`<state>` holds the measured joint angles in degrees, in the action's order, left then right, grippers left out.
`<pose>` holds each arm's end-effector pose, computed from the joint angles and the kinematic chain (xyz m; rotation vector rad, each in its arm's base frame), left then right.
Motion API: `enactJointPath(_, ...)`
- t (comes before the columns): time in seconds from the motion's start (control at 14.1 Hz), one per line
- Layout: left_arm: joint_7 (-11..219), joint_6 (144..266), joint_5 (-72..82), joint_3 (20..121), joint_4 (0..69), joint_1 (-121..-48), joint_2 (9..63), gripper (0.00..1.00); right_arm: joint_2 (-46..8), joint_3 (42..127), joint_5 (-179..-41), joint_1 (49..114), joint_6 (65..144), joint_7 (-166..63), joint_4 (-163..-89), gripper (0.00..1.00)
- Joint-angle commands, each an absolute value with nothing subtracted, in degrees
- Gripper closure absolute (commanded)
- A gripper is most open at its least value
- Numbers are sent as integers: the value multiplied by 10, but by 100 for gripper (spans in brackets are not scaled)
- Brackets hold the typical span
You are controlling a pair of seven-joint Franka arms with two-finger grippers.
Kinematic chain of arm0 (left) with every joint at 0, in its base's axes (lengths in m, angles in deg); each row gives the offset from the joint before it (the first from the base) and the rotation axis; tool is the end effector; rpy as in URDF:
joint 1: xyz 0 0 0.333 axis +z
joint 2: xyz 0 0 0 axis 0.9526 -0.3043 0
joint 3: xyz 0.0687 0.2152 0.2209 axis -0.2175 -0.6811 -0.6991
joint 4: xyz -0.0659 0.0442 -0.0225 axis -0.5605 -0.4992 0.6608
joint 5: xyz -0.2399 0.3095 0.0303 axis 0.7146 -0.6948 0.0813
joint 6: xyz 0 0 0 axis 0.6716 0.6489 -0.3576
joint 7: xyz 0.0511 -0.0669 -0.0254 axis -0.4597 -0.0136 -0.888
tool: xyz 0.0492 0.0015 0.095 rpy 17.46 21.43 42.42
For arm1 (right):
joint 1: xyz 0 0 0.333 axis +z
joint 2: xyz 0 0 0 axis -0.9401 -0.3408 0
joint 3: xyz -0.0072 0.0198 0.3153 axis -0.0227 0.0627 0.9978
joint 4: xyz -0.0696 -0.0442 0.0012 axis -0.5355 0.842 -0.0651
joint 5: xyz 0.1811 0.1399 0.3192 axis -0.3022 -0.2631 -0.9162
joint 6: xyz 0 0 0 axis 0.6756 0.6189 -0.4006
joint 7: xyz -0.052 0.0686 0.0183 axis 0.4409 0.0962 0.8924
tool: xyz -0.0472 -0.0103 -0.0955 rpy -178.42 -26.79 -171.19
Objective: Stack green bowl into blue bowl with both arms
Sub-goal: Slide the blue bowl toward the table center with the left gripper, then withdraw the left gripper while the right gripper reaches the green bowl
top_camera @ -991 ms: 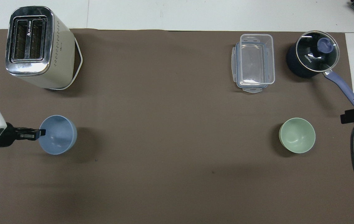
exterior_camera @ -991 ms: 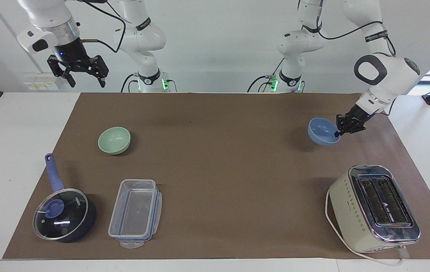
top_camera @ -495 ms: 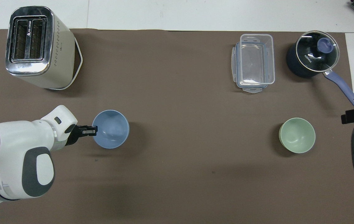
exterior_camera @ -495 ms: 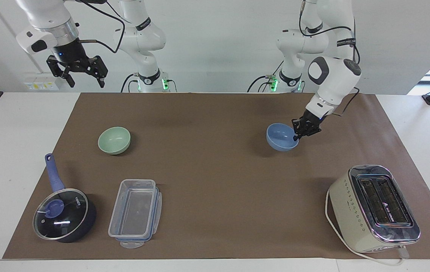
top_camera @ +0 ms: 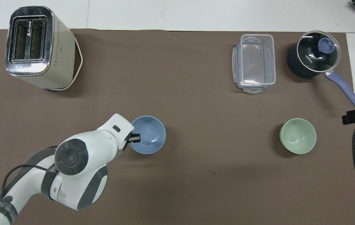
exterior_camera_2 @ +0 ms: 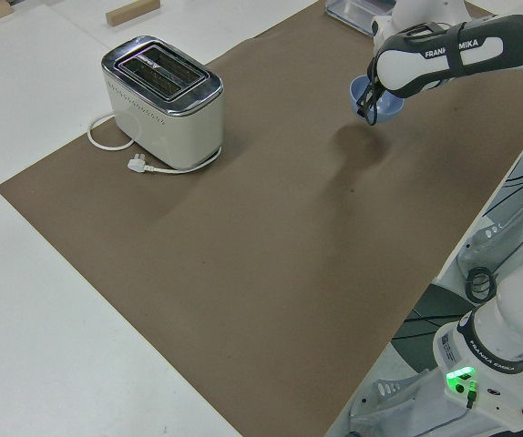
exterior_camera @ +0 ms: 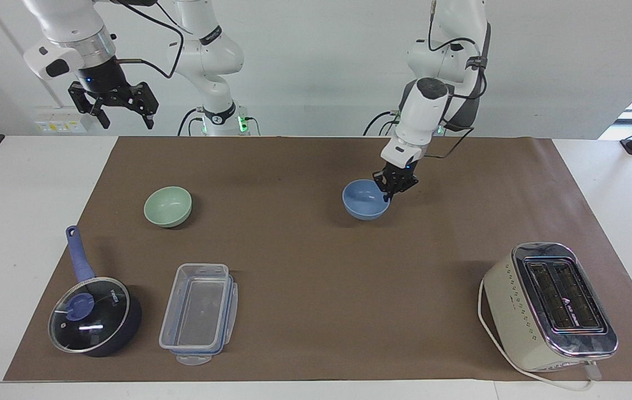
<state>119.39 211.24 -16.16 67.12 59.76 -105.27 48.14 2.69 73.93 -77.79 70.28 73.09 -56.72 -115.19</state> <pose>0.4363 -0.2778 0.3696 2.9779 0.0427 0.2290 0.5096 -0.0351 0.6564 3.1225 -0.0197 -0.0165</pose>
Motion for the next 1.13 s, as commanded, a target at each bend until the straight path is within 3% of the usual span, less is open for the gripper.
enactJointPath(0.0, 1247, 2122, -177, 661, 564, -1094, 432, 100, 36, 741, -776, 696, 739, -551, -1163, 0)
enactJointPath(0.5, 1255, 2121, -175, 667, 564, -1129, 413, 100, 36, 741, -776, 695, 739, -551, -1165, 0)
enactJointPath(0.57, 1254, 2118, -174, 667, 568, -1128, 415, 94, 36, 741, -776, 690, 739, -551, -1166, 0)
enactJointPath(0.71, 1244, 2115, -173, 666, 567, -1123, 415, 48, 36, 741, -776, 689, 740, -544, -1167, 0)
enactJointPath(0.78, 1241, 2115, -174, 666, 565, -1123, 414, 14, 36, 741, -776, 689, 740, -543, -1167, 0)
enactJointPath(0.85, 1239, 2115, -174, 665, 564, -1123, 415, 0, 36, 740, -776, 689, 740, -544, -1168, 0)
enactJointPath(1.06, 1197, 2083, -173, 664, 560, -1101, 434, 0, 35, 740, -777, 690, 772, -547, -1191, 0)
